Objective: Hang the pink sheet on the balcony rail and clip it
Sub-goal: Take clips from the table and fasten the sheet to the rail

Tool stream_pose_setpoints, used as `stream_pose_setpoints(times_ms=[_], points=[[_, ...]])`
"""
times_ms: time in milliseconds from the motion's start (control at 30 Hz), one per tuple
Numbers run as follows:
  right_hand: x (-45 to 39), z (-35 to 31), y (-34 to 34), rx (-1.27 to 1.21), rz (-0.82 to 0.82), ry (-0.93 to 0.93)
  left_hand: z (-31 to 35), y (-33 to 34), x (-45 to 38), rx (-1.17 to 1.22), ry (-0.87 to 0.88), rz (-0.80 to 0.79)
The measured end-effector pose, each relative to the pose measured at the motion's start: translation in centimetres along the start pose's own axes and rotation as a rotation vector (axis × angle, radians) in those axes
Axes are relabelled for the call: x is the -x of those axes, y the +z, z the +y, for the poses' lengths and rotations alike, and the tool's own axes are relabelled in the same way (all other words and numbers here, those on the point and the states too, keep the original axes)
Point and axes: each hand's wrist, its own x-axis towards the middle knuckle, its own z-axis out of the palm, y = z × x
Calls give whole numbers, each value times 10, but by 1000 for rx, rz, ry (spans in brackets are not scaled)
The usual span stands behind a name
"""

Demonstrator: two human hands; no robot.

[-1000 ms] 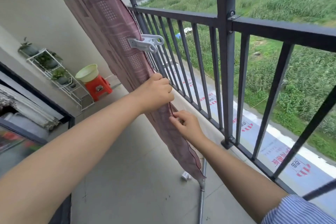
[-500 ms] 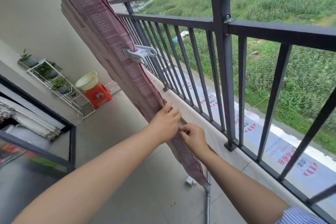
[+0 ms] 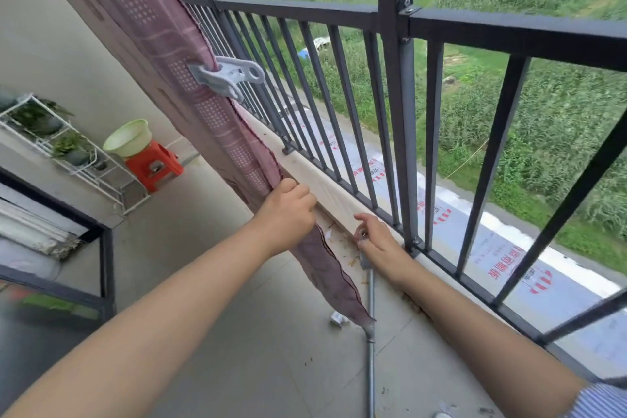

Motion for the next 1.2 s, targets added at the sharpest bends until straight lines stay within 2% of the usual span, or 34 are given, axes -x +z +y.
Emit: stream_pose_setpoints(times_ms=[133, 300, 433, 600, 767, 900, 1067, 1133, 1200], points=[[4, -1, -13, 41, -26, -102, -3, 2, -2, 21, -4, 49], [3, -14, -18, -9, 159, -193, -4, 6, -1, 14, -3, 97], [5, -12, -18, -80, 247, -135, -3, 8, 1, 18, -15, 110], [6, -13, -9, -7, 415, -128, -4, 10, -1, 34, -41, 117], [1, -17, 9, 44, 442, -211, -4, 9, -3, 56, -49, 81], [-5, -24, 19, 0, 425, -147, -4, 10, -1, 100, -4, 74], [3, -28, 22, 130, 341, -47, -11, 15, 0, 82, 129, 133], [16, -28, 17, 240, 333, 48, -12, 21, 5, 102, 206, 167], [34, -22, 7, 491, 440, 111, -5, 27, 5, 167, 268, 174]])
